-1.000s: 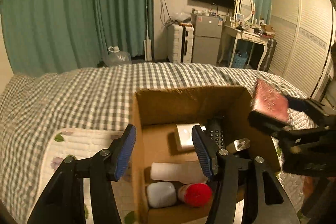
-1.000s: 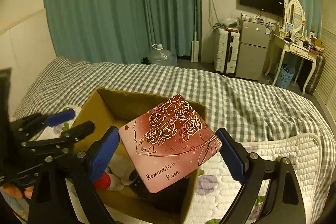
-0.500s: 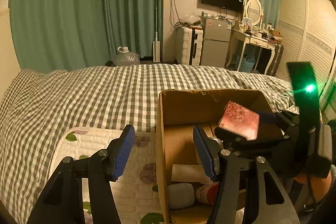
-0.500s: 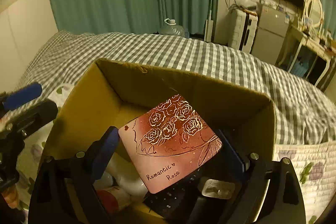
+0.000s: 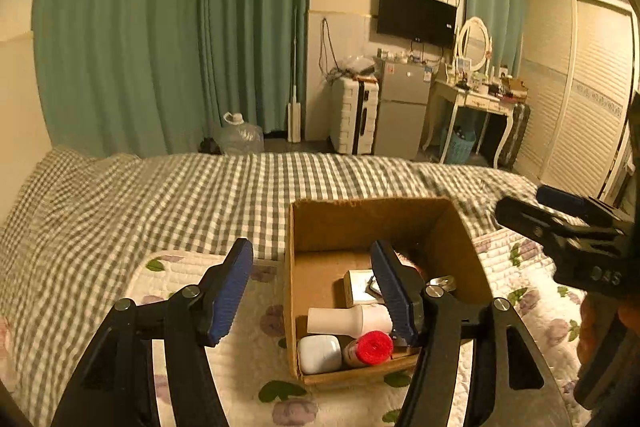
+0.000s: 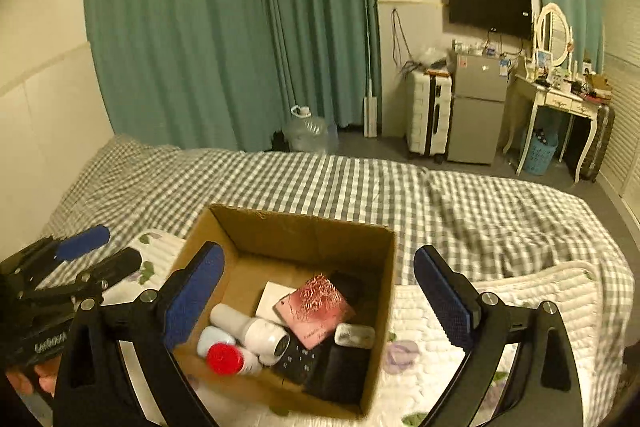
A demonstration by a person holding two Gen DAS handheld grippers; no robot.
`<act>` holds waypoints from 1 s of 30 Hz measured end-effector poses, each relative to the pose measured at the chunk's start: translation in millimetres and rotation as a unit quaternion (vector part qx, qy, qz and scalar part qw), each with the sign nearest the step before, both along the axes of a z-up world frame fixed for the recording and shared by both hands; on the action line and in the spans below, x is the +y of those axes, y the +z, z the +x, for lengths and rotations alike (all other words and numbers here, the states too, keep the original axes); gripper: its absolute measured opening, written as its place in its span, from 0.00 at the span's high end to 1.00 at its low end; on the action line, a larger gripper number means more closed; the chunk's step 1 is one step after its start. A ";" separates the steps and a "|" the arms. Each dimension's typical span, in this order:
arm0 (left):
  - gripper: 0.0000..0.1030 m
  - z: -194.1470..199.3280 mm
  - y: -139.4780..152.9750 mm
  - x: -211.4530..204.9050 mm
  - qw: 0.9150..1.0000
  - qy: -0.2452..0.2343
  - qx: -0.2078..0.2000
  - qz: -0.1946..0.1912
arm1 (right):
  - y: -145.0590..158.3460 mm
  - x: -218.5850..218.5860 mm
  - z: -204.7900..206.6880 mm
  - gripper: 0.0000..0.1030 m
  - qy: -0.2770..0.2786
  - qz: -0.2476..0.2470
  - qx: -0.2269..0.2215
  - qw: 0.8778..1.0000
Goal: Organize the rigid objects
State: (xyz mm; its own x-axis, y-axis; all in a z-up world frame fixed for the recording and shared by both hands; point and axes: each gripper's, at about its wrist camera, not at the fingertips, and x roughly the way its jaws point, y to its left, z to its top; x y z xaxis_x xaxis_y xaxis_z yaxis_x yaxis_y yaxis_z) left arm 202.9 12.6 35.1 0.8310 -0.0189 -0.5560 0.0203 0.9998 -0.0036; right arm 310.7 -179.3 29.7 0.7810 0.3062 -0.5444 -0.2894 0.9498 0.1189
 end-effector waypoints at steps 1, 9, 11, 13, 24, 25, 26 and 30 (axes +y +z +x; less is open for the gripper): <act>0.37 -5.8 4.7 -0.2 1.000 -0.001 -0.004 0.000 | 4.5 -2.8 -6.8 0.06 0.000 0.000 -0.003 1.000; 0.34 -56.6 35.1 -9.7 0.999 -0.007 -0.040 0.014 | 45.3 -21.1 -76.7 0.01 -0.024 -0.009 -0.053 0.998; 0.34 -69.3 39.2 -11.8 0.999 -0.010 -0.050 0.013 | 54.1 -22.5 -92.5 0.00 -0.032 -0.010 -0.063 0.997; 0.32 -83.5 43.1 -15.4 0.998 -0.017 -0.059 0.014 | 60.8 -21.0 -106.6 0.00 -0.038 -0.018 -0.068 0.997; 0.27 -123.2 18.9 -17.4 0.996 0.004 -0.085 0.002 | 13.7 -12.9 -153.0 0.00 -0.041 -0.012 -0.039 0.998; 0.26 -123.8 9.8 -17.3 0.996 0.010 -0.087 0.005 | 5.5 -13.3 -154.8 0.00 -0.042 -0.006 -0.043 0.998; 0.26 -123.6 1.2 -17.5 0.996 0.015 -0.090 0.014 | -4.0 -13.2 -158.0 0.00 -0.043 0.000 -0.059 0.997; 0.26 -111.5 -33.9 -20.7 0.995 0.028 -0.088 0.040 | -28.4 -8.1 -158.3 0.00 -0.063 -0.018 -0.096 0.993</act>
State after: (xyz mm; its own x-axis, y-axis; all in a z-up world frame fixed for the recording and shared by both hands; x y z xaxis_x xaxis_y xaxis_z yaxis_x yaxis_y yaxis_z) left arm 91.5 -8.1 1.2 0.9142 0.0684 -0.3996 -0.0415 0.9963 0.0756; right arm 152.4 -187.3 1.3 0.9027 0.1824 -0.3897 -0.1819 0.9826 0.0387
